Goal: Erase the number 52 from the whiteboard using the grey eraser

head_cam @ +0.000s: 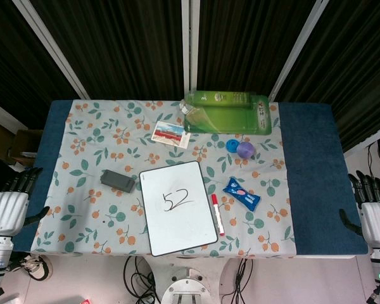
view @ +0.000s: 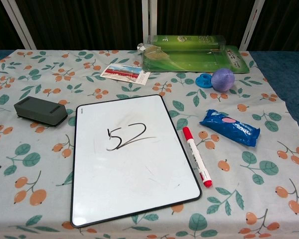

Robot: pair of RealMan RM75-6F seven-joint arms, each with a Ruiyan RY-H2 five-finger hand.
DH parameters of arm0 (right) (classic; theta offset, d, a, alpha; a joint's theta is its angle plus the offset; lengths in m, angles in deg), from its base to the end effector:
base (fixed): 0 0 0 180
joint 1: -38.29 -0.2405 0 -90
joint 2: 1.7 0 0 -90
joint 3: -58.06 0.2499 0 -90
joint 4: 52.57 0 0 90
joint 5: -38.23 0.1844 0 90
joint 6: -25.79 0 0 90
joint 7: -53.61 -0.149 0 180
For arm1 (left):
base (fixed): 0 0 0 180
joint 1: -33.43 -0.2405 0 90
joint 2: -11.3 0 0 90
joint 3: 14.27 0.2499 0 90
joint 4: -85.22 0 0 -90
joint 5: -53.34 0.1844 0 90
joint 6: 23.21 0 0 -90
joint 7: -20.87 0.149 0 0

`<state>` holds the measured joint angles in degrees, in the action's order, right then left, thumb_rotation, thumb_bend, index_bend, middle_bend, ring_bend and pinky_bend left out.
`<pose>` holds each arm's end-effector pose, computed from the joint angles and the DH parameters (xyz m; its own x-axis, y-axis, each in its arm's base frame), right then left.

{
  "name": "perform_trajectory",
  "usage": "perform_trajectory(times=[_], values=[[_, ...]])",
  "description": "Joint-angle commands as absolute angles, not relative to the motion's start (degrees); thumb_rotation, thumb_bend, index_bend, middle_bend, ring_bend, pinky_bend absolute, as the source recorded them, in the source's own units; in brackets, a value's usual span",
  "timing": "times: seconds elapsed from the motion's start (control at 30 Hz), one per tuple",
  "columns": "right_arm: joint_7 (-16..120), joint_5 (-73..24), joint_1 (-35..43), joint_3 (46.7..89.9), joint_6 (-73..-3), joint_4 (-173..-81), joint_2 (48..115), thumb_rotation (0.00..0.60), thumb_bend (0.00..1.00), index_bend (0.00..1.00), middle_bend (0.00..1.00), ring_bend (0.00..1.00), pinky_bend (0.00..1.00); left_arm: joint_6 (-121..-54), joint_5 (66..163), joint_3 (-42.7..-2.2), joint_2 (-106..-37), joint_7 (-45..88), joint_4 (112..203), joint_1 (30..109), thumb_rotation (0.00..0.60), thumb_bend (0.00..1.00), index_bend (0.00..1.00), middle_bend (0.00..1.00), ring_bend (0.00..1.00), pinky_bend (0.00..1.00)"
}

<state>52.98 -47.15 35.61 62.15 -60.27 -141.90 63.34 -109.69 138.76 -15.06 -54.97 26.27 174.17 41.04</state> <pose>-0.3090 -0.1763 0.1857 0.4170 0.0233 0.9086 -0.9086 0.0387 0.4160 -0.2970 0.1919 0.1722 0.5004 -0.0116 0.8657 0.8648 -0.0396 -0.5005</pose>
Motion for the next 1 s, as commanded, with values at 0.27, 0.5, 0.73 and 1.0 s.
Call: perform_trajectory(times=[0.27, 0.5, 0.73, 1.0], values=[[53.4, -47.2, 36.0, 62.0, -61.0, -142.1, 63.2, 0.600, 0.26, 0.00, 0.00, 0.00, 0.00, -109.3, 139.9, -15.3, -54.8, 25.4, 173.9, 41.2, 0.584, 0.18, 0.08, 0.11, 0.12, 0.23], [54.1, -46.5, 35.8, 62.5, -60.6, -142.3, 63.1, 0.600, 0.26, 0.00, 0.00, 0.00, 0.00, -104.1, 141.8, -15.9, -52.8, 28.4, 175.4, 45.1, 0.600, 0.18, 0.08, 0.10, 0.12, 0.23], [54.7, -46.5, 35.4, 62.8, -60.4, -143.3, 62.7, 0.600, 0.26, 0.00, 0.00, 0.00, 0.00, -91.4, 146.4, -18.5, -52.7, 32.9, 175.0, 57.1, 0.600, 0.18, 0.08, 0.09, 0.11, 0.24], [53.9, -45.7, 36.0, 62.4, -60.2, -143.7, 62.5, 0.600, 0.26, 0.00, 0.00, 0.00, 0.00, -76.5, 147.4, -17.3, -59.9, 26.4, 163.3, 67.7, 0.600, 0.18, 0.08, 0.09, 0.10, 0.24]])
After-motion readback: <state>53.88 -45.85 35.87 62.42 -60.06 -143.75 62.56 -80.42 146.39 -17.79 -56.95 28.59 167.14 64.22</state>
